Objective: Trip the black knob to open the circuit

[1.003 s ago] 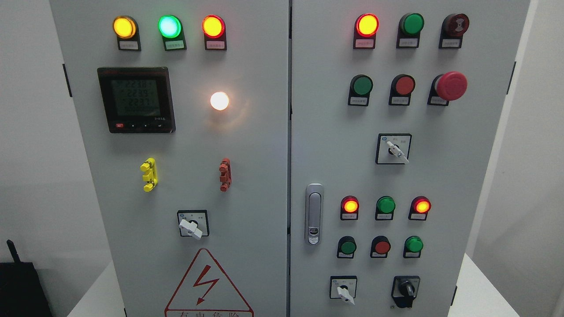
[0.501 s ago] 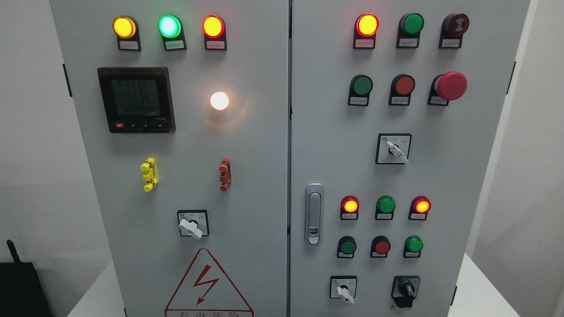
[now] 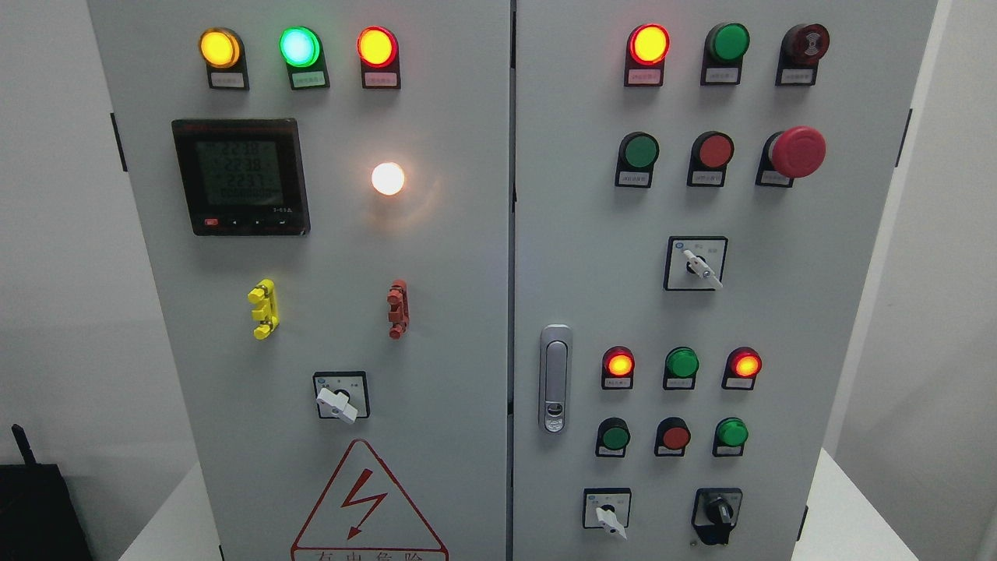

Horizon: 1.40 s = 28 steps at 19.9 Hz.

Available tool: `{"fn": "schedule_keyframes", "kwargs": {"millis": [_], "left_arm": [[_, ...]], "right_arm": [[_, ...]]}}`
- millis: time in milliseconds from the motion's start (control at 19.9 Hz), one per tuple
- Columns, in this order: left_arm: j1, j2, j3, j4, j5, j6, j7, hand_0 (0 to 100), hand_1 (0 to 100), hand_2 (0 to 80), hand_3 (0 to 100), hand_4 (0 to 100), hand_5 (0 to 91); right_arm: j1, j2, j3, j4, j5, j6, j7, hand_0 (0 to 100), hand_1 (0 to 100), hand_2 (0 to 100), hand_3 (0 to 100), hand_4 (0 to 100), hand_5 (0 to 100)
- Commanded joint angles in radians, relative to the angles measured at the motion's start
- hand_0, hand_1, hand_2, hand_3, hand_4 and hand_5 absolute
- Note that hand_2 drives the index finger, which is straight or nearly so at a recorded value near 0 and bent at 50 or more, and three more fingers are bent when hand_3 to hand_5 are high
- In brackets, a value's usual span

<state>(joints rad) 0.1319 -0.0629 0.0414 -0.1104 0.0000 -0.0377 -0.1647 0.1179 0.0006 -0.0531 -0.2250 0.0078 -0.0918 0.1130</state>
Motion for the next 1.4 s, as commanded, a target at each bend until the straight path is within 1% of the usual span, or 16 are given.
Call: {"fn": "schedule_keyframes", "kwargs": {"millis": [0,150,351,602,652,752,853,903,1103,1153,1254,1354], "left_arm": [[0.000,0.000,0.000,0.000,-0.023,-0.001,0.001,12,39,0.0,0,0,0.0],[0.000,0.000,0.000,0.000,-0.023,-0.002,0.001,12,39,0.0,0,0,0.0],[0.000,0.000,0.000,0.000,-0.023,-0.001,0.001,12,39,0.0,0,0,0.0],[0.000,0.000,0.000,0.000,-0.023,-0.001,0.001,12,39,0.0,0,0,0.0],[0.000,0.000,0.000,0.000,-0.023,-0.001,0.001,12,39,0.0,0,0,0.0],[0.000,0.000,0.000,0.000,-0.023,-0.002,0.001,12,39,0.0,0,0,0.0],[0.000,0.000,0.000,0.000,-0.023,-0.001,0.001,12,39,0.0,0,0,0.0],[0.000,0.000,0.000,0.000,-0.023,-0.002,0.001,12,39,0.0,0,0,0.0],[0.000,0.000,0.000,0.000,-0.023,-0.001,0.001,12,39,0.0,0,0,0.0],[0.000,0.000,0.000,0.000,-0.023,-0.001,0.001,12,39,0.0,0,0,0.0],[0.000,0.000,0.000,0.000,-0.023,-0.001,0.001,12,39,0.0,0,0,0.0],[0.000,0.000,0.000,0.000,-0.023,-0.002,0.001,12,39,0.0,0,0,0.0]], "right_arm": [[0.014,-0.005,-0.093,-0.180,0.035,-0.016,0.010,0,13,0,0,0,0],[0.035,-0.002,-0.093,-0.272,0.035,-0.034,0.010,0,12,0,0,0,0],[0.081,0.010,-0.088,-0.442,0.032,-0.036,0.011,0,10,0,0,0,0],[0.100,0.016,-0.076,-0.548,0.023,-0.039,0.008,0,9,0,0,0,0],[0.103,0.016,-0.067,-0.557,0.021,-0.057,0.007,0,9,0,0,0,0],[0.111,0.013,-0.025,-0.568,0.021,-0.127,0.001,0,7,0,0,0,0],[0.112,0.013,-0.021,-0.585,0.021,-0.184,-0.004,0,5,0,0,0,0],[0.112,0.013,-0.020,-0.603,0.021,-0.196,-0.004,0,5,0,0,0,0],[0.120,0.015,-0.027,-0.723,0.017,-0.203,-0.007,0,4,0,0,0,0],[0.132,0.015,-0.027,-0.759,-0.001,-0.201,-0.007,0,3,0,0,0,0],[0.147,0.013,-0.017,-0.829,-0.038,-0.201,-0.021,0,3,0,0,0,0],[0.154,0.013,-0.013,-0.869,-0.038,-0.204,-0.022,0,2,0,0,0,0]]}}
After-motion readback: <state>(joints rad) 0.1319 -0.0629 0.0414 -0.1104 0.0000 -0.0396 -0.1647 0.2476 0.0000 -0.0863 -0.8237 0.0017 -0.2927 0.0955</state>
